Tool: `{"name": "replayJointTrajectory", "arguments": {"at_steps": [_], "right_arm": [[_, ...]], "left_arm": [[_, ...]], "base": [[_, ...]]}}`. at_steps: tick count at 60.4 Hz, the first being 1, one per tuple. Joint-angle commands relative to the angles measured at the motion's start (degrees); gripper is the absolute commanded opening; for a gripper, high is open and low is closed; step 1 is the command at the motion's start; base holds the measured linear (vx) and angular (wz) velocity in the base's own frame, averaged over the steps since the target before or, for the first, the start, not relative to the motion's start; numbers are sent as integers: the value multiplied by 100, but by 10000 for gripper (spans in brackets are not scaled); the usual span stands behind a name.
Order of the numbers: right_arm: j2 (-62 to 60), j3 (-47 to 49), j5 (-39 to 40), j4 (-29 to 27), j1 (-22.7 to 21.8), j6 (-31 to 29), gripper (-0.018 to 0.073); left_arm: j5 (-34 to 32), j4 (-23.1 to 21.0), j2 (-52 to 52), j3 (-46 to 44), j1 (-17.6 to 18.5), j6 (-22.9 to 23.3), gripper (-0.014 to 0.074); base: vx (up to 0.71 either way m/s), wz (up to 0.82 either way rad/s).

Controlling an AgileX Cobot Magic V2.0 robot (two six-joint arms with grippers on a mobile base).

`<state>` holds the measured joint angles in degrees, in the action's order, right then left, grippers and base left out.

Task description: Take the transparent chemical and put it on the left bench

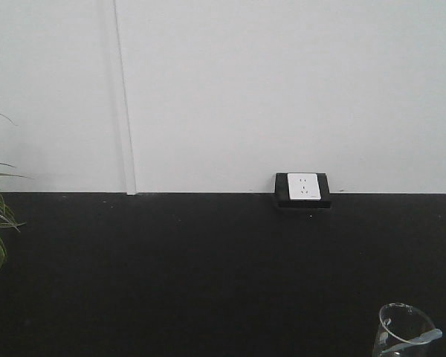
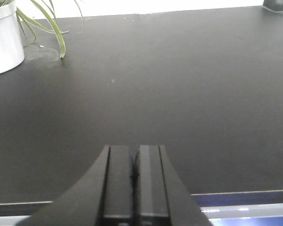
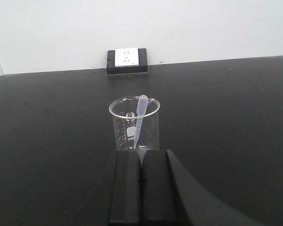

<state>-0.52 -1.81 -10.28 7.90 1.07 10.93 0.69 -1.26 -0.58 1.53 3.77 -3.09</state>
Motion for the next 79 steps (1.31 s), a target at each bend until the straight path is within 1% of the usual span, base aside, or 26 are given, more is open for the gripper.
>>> {"name": "replayJointTrajectory", "arguments": {"at_steps": [1,46,52,57,64,69,74,76,79], "right_arm": [[-72,-32,496,42,-3,4,-7],[-72,-32,496,55,-3,4,-7],[-72,-32,496,-269,-3,114,-7],[-72,-32,510,-244,-3,60,-7],[-72,-32,793,-404,-3,124,-7],[-72,-32,1275,-595,-3,118,-7],[-68,3,2023,-502,-3,-44,-4],[-44,62,2158,-430,-3,-127,-3],[43,225,2151,-361,-3,-224,-3]], "left_arm": [[-449,-4,-110,93,10,45,-4],[-449,-4,-110,93,10,45,-4],[-449,-4,-110,93,10,45,-4],[-449,-4,-110,93,10,45,-4],[-449,-4,-110,93,10,45,-4],[-449,-4,-110,93,10,45,-4],[-449,-4,-110,93,10,45,-4],[-449,-4,-110,93,10,45,-4],[-449,-4,-110,93,10,45,-4]], "base": [[0,0],[0,0],[0,0],[0,0],[0,0],[0,0],[0,0],[0,0],[0,0]]}}
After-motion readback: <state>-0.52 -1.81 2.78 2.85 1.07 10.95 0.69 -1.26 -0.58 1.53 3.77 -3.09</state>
